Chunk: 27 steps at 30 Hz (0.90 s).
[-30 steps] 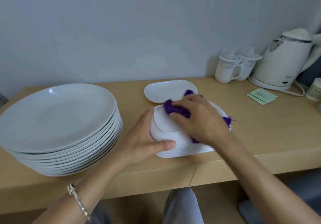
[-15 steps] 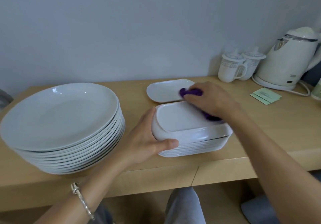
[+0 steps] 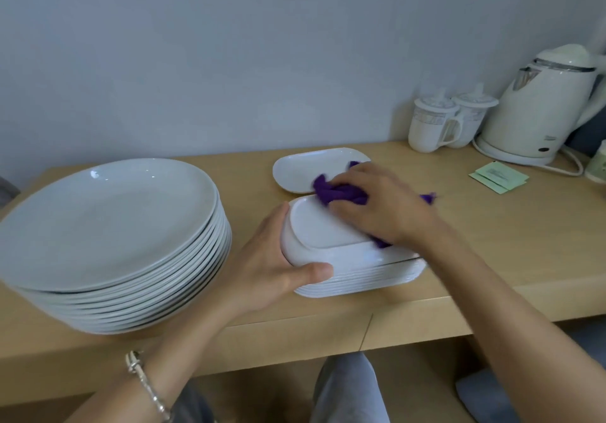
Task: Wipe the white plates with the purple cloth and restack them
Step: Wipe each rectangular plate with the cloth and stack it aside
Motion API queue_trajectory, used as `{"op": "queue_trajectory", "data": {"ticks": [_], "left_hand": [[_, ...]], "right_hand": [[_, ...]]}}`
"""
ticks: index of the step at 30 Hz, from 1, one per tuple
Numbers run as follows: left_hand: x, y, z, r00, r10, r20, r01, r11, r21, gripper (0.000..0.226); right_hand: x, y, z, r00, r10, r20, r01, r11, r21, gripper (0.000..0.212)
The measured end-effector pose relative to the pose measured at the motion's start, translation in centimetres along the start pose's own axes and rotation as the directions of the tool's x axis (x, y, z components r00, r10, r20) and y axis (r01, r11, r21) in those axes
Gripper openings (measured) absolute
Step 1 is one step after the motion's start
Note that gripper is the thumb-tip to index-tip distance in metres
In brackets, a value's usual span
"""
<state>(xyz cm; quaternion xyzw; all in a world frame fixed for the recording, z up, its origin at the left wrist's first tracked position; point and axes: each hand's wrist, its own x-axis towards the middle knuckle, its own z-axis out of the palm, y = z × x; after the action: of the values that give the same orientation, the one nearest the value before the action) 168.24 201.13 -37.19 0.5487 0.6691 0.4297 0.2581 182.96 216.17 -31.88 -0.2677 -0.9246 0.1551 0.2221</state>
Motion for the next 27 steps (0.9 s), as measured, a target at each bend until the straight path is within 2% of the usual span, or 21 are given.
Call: {"op": "queue_trajectory", "data": {"ticks": [1,4,5,6,8,10,13,19,21,24,26,27], "left_hand": [[0.1,-0.1,0.0,1.000,-0.007,-0.001,0.007,1.000,0.005,0.088],[0.1,-0.3,0.1,1.000,-0.015,-0.002,0.015,1.000,-0.007,0.089],[0.0,-0.2,0.1,1.000,-0.015,-0.007,0.015,1.000,-0.006,0.089],[0.0,-0.1,0.2,1.000,-0.016,-0.013,0.016,1.000,-0.003,0.088],[-0.1,0.1,0.2,0.999,-0.028,-0.016,0.028,1.000,-0.002,0.088],[-0.1,0.3,0.2,1.000,-0.023,-0.005,0.023,0.999,-0.037,0.091],[-0.1,0.5,0.6,0.999,-0.020,-0.031,0.016,0.989,-0.144,0.087],[-0.3,0.6,0.9,0.999,0.025,-0.022,-0.030,0.960,-0.279,0.077],[-0.5,0.6,0.7,0.999,0.037,-0.012,-0.039,0.965,-0.258,0.079],[-0.8,0.9,0.5,0.999,-0.020,-0.029,0.014,0.983,-0.183,0.070],[-0.8,0.7,0.5,0.998,-0.045,-0.038,0.038,0.983,-0.177,0.069],[-0.7,0.8,0.6,0.999,-0.031,-0.043,0.023,0.984,-0.177,0.069]], "right_hand": [[-0.5,1.3,-1.2,0.997,0.075,-0.033,-0.075,0.997,0.002,0.031],[-2.4,3.2,-3.2,0.966,0.249,-0.065,-0.231,0.949,0.214,0.018],[-2.8,2.9,-3.0,0.962,0.258,-0.083,-0.237,0.949,0.208,0.019],[-3.0,2.3,-2.4,0.961,0.256,-0.107,-0.241,0.962,0.131,0.023],[-3.0,0.5,-0.8,0.970,0.201,-0.139,-0.210,0.976,-0.050,0.033],[-2.3,-2.3,1.0,0.989,0.091,-0.119,-0.104,0.989,-0.103,0.036],[-1.4,-6.3,3.4,0.995,-0.058,-0.079,0.049,0.992,-0.118,0.040],[-2.2,-5.0,2.4,0.996,-0.083,-0.024,0.084,0.996,0.015,0.036],[-2.5,-2.6,1.0,1.000,0.001,-0.030,-0.002,1.000,-0.012,0.033],[-2.5,0.7,-1.1,0.967,0.222,-0.126,-0.229,0.972,-0.043,0.032],[-2.6,0.7,-0.8,0.950,0.259,-0.173,-0.276,0.958,-0.082,0.032],[-2.6,-0.1,-0.2,0.960,0.219,-0.174,-0.239,0.965,-0.105,0.032]]}}
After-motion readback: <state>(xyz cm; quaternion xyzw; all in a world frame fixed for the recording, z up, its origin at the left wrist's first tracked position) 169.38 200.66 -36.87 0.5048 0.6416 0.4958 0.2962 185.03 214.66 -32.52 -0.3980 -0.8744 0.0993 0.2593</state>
